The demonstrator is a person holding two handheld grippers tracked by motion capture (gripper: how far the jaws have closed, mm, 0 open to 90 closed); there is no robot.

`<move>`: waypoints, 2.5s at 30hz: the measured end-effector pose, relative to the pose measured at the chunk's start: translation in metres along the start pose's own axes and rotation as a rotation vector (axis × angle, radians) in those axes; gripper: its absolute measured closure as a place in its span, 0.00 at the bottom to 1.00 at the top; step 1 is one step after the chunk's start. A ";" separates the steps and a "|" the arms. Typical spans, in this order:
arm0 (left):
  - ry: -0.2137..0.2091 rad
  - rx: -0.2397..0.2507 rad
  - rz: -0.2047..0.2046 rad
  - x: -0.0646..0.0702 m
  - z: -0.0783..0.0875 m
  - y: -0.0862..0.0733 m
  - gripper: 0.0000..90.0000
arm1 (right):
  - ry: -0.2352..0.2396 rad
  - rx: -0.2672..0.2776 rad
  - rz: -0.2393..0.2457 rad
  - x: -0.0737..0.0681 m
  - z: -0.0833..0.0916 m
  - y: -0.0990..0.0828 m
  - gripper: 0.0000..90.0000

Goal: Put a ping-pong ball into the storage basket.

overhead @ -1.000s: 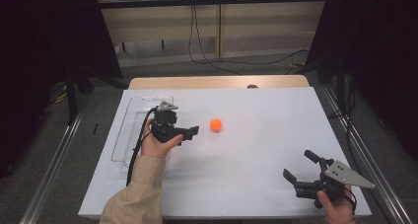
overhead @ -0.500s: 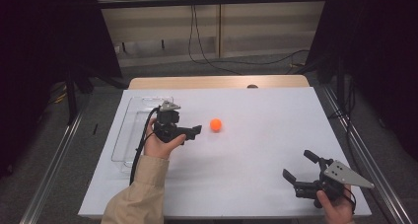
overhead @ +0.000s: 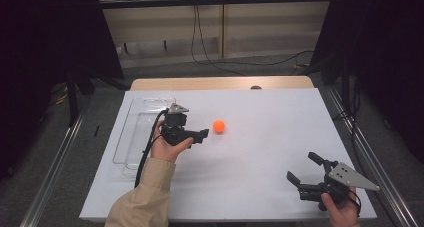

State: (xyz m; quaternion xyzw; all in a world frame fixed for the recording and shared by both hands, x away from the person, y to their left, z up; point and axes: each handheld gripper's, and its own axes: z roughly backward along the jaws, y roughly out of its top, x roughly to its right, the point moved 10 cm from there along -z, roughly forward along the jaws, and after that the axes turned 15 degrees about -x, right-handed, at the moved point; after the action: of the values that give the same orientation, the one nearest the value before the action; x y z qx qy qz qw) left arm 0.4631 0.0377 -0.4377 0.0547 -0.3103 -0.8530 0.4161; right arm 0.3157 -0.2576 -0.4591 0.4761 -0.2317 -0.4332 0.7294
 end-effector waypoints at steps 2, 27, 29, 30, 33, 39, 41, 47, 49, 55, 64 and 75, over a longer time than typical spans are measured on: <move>0.000 -0.001 -0.002 0.001 0.000 0.000 0.08 | 0.000 0.000 0.000 0.000 0.000 0.000 0.01; 0.018 -0.029 -0.025 0.012 -0.020 0.000 0.08 | 0.000 -0.002 0.004 0.000 -0.001 0.000 0.01; 0.019 -0.030 -0.026 0.013 -0.021 0.000 0.08 | -0.001 -0.002 0.004 0.000 -0.001 0.000 0.01; 0.022 -0.032 -0.030 0.013 -0.021 0.000 0.08 | -0.001 -0.002 0.003 0.000 -0.001 0.000 0.01; 0.025 -0.029 -0.030 0.013 -0.022 0.000 0.08 | 0.000 -0.002 0.001 0.000 -0.001 0.000 0.01; 0.030 -0.026 -0.025 0.014 -0.027 0.001 0.08 | 0.000 -0.003 0.001 0.000 -0.001 0.000 0.01; 0.026 -0.026 -0.024 0.015 -0.029 0.001 0.08 | -0.001 -0.002 0.001 0.000 -0.001 0.000 0.01; 0.030 -0.030 -0.033 0.017 -0.033 0.001 0.08 | -0.001 -0.003 0.001 0.000 -0.001 0.000 0.01; 0.028 -0.029 -0.032 0.019 -0.034 0.001 0.08 | -0.001 -0.002 0.001 0.000 -0.001 0.000 0.01; 0.026 -0.039 -0.038 0.021 -0.040 0.001 0.08 | 0.001 -0.001 0.002 0.000 -0.001 0.000 0.01; 0.036 -0.041 -0.045 0.024 -0.046 0.001 0.08 | -0.001 -0.002 0.002 0.001 -0.001 0.000 0.01; 0.036 -0.055 -0.045 0.025 -0.056 0.000 0.08 | 0.001 -0.001 0.004 0.000 -0.002 0.000 0.01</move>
State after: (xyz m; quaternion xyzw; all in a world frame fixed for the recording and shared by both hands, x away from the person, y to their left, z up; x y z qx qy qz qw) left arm 0.4669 -0.0077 -0.4785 0.0656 -0.2780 -0.8692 0.4037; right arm 0.3175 -0.2571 -0.4596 0.4756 -0.2321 -0.4317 0.7305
